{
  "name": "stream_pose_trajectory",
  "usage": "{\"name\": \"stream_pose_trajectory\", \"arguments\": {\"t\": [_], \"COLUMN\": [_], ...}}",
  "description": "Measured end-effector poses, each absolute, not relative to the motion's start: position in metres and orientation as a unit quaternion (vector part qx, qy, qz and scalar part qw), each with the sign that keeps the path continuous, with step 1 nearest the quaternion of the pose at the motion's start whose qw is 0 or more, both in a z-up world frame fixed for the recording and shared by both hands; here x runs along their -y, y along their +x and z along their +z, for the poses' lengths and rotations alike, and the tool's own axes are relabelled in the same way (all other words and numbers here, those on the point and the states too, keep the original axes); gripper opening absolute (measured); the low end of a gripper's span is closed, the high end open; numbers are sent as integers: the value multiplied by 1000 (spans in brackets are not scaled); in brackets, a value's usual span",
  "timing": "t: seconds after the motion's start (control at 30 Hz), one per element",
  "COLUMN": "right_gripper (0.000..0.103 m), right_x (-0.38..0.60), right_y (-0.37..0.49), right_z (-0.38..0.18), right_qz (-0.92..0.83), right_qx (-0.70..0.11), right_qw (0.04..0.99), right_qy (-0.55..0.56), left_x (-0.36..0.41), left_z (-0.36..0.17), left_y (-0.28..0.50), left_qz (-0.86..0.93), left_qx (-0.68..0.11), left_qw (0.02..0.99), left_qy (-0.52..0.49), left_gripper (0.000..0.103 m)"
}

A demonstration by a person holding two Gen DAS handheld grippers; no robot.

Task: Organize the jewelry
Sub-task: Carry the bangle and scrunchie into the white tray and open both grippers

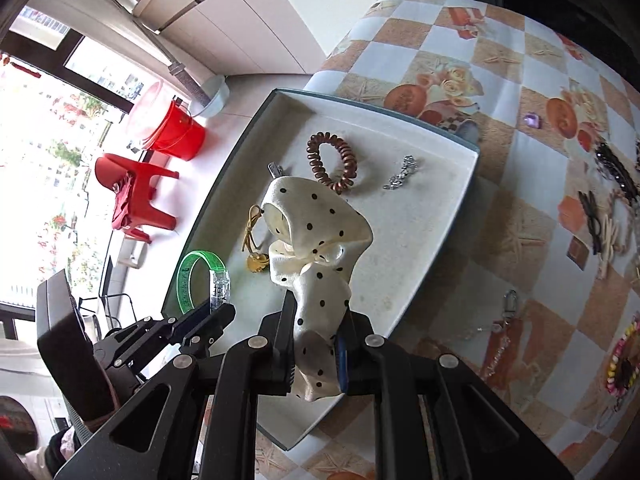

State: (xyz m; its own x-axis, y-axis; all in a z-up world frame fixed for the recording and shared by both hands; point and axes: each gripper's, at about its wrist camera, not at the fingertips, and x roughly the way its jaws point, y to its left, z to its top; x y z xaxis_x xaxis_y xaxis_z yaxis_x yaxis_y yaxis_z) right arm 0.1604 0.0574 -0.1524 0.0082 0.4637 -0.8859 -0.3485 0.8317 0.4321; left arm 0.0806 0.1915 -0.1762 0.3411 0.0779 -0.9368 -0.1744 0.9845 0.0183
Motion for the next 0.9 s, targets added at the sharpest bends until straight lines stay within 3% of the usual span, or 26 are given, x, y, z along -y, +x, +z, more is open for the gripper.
{"name": "stream_pose_trajectory", "arguments": {"t": [0.53,0.7,0.73,0.9], "right_gripper": [17,23,25,53], "right_x": [-68,-68,-69,-66], "right_y": [202,205,205,207], "right_z": [-207,-209,-208,-200], "right_qz": [242,240,240,238], "right_qx": [-664,-663,-663,-657], "right_qw": [706,708,709,715], "right_qy": [31,32,27,20], "left_x": [-195,-192,-193,-192], "left_z": [-195,-194,-194,-193], "left_y": [103,104,104,105], "left_qz": [94,97,97,100], "left_qx": [-571,-571,-572,-575], "left_qw": [814,815,814,811], "left_qy": [-46,-36,-37,-37], "left_gripper": [14,14,14,14]}}
